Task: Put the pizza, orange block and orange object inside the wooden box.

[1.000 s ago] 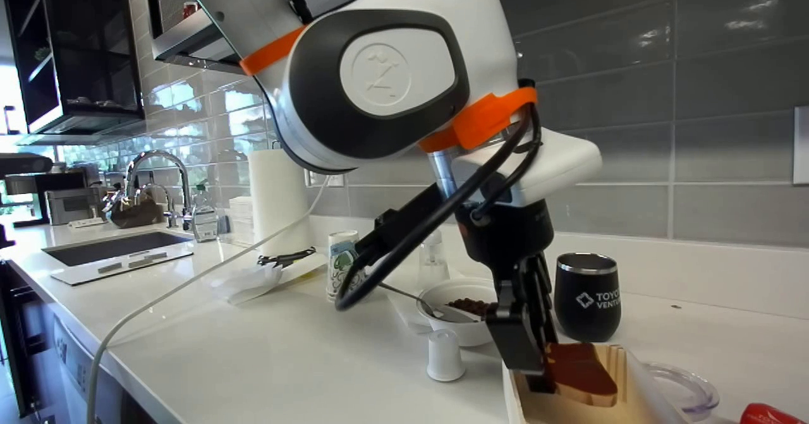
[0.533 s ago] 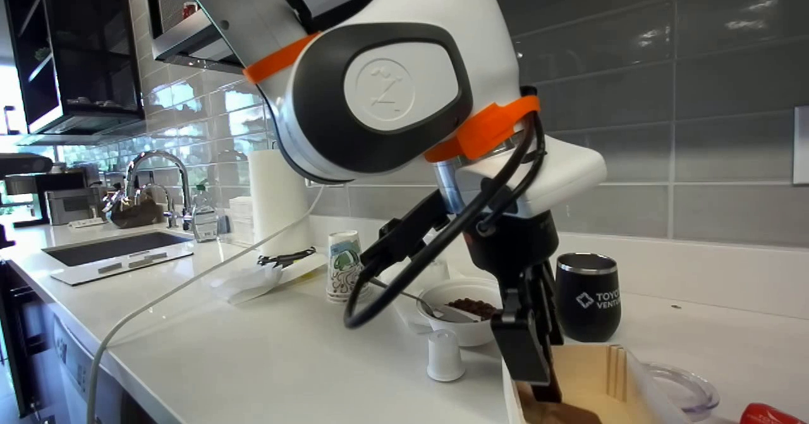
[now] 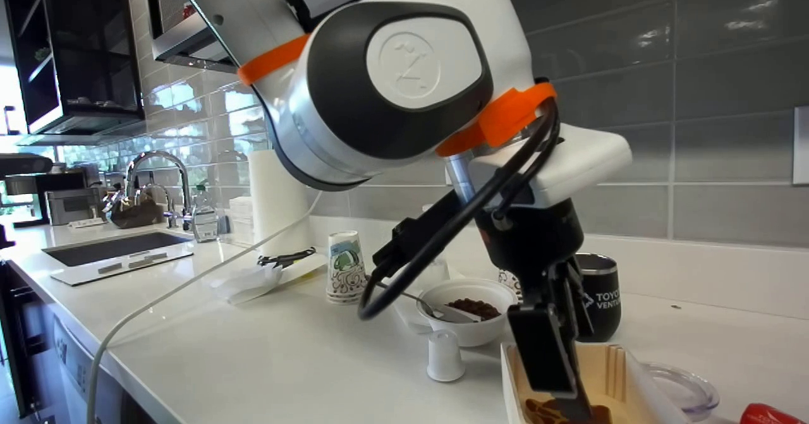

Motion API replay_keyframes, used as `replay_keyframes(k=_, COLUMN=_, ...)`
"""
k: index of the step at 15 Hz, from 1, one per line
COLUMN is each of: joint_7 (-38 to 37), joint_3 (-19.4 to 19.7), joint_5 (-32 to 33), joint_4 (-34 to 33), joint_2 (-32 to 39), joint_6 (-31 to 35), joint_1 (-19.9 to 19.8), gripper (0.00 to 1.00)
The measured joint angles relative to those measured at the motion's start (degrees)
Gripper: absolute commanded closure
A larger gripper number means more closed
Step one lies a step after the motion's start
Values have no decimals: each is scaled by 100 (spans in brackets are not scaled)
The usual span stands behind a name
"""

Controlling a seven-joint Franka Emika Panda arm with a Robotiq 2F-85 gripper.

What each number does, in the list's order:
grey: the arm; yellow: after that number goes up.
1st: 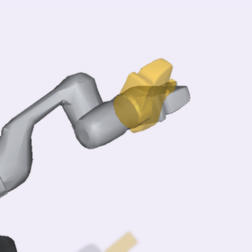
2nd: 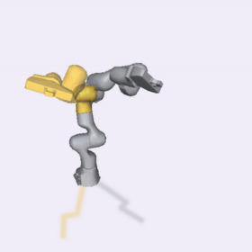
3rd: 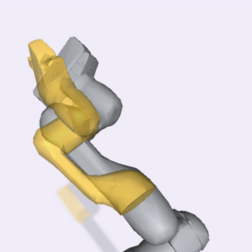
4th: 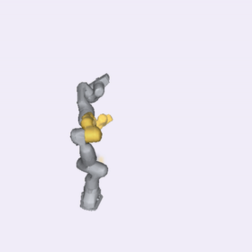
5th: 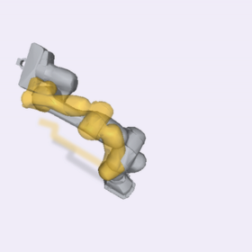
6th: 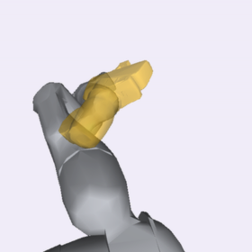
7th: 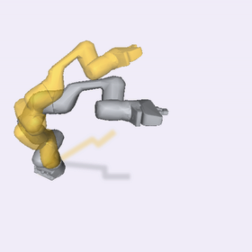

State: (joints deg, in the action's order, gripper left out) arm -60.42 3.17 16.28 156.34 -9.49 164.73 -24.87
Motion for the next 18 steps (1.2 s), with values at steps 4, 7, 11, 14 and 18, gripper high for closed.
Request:
replay_keyframes(k=4, joint_7=-259, joint_3=132, joint_5=47, joint_4=-325, joint_2=-6, joint_6=-271, joint_1=-193, gripper=0)
replay_keyframes(k=7, joint_7=-540, joint_3=323, joint_5=26, joint_4=-546, joint_2=17, joint_6=-614, joint_1=-223, gripper=0)
replay_keyframes(k=11, joint_7=-964, joint_3=548, joint_5=23, joint_4=-659, joint_2=151, joint_6=-797, joint_1=-227, gripper=0)
replay_keyframes(k=14, joint_7=-1282, joint_3=700, joint_5=50, joint_4=-724, joint_2=340, joint_6=-807, joint_1=-229, gripper=0)
replay_keyframes(k=18, joint_7=-1547, joint_3=887, joint_5=50, joint_4=-892, joint_2=655, joint_6=-805, joint_1=-183, gripper=0)
